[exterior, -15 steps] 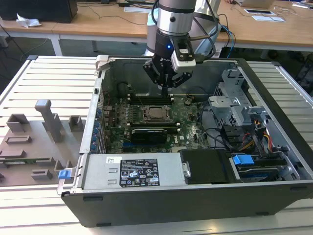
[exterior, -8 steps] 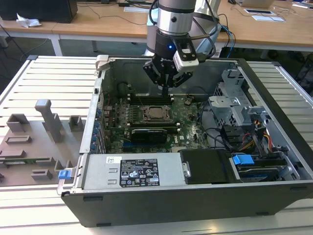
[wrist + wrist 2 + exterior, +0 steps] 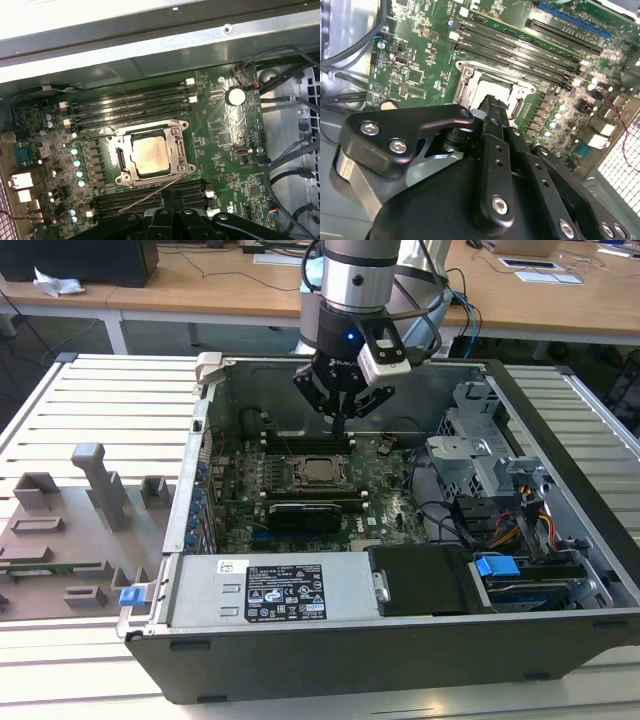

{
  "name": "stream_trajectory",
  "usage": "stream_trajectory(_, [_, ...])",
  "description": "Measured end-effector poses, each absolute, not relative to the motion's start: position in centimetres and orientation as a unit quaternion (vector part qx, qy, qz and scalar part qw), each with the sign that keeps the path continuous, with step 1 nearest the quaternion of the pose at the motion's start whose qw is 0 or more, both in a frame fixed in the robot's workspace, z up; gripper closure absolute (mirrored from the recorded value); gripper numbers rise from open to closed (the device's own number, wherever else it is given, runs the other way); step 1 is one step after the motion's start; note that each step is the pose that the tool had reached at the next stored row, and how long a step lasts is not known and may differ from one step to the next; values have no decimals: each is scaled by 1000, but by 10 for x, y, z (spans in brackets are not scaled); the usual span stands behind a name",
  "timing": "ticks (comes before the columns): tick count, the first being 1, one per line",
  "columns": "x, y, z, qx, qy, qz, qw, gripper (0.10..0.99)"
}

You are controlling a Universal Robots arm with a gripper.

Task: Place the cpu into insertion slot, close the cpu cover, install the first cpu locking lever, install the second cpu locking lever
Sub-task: 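Install the first cpu locking lever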

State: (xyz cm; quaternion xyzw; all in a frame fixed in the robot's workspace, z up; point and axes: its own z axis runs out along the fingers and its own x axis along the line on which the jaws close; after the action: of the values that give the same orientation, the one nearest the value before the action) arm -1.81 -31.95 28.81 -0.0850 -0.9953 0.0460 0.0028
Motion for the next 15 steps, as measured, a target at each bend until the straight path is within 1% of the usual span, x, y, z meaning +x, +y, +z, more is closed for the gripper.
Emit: stream_trajectory(15, [-18, -320, 288, -19, -999, 43, 0, 980])
